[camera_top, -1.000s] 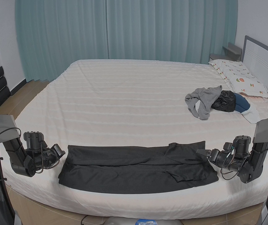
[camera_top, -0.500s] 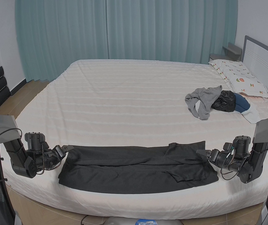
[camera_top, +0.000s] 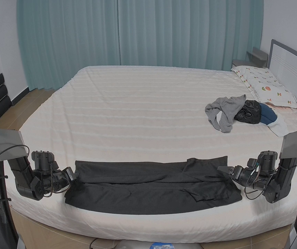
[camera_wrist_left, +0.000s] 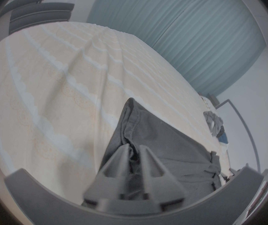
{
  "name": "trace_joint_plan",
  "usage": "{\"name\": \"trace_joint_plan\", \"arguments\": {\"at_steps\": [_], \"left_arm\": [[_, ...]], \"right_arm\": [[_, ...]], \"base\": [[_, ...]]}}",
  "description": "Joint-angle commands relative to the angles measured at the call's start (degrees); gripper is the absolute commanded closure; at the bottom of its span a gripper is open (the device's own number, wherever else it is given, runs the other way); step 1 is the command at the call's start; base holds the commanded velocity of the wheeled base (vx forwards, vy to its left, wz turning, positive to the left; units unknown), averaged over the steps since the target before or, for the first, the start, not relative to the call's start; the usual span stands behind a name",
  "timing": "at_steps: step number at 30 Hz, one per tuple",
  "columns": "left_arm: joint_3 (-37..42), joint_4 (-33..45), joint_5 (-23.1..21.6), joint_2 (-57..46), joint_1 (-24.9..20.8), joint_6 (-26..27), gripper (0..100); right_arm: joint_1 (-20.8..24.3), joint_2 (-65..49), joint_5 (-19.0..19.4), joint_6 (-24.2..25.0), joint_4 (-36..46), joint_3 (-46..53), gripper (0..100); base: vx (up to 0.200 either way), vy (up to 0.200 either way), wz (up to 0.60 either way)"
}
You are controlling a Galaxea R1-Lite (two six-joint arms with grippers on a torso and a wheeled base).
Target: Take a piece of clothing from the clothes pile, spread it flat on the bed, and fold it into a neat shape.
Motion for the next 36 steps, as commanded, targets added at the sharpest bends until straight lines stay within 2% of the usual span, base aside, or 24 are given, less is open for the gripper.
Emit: {"name": "trace_joint_plan", "arguments": {"at_steps": [1,8,20,21,28,32,34,36], "left_arm": [[0.66,-0.11,1.11,1.00,0.30,1.04,100],[0.22,-0.90,3.22,0.47,1.36,1.13,100],[0.75,-1.08,3.22,0.20,1.27,1.13,100],[0.75,-0.99,3.22,0.20,1.27,1.13,0],[-0.30,-1.25,3.04,-0.50,1.88,0.34,0],[-3.20,-2.31,2.42,-1.47,3.11,-4.14,0],[-7.33,-2.04,1.98,-0.94,2.85,-9.06,0],[-9.88,-2.04,1.19,0.73,2.24,-10.21,0]], "right_arm": [[0.03,0.38,0.04,0.01,-0.03,0.07,0],[0.03,0.38,-0.05,0.01,-0.03,0.07,0],[0.03,0.56,-0.05,-0.08,0.06,-0.02,0],[0.03,0.56,-0.05,-0.08,0.06,0.07,0],[0.03,0.56,-0.05,-0.08,0.06,-0.11,0],[-0.06,0.56,-0.05,-0.08,0.32,-0.55,0],[0.03,0.65,-0.05,-0.08,0.58,-0.55,0],[0.03,1.09,-0.05,-0.08,0.49,-0.64,0]], "base": [[0.000,0.000,0.00],[0.000,0.000,0.00],[0.000,0.000,0.00],[0.000,0.000,0.00],[0.000,0.000,0.00],[0.000,0.000,0.00],[0.000,0.000,0.00],[0.000,0.000,0.00]]}}
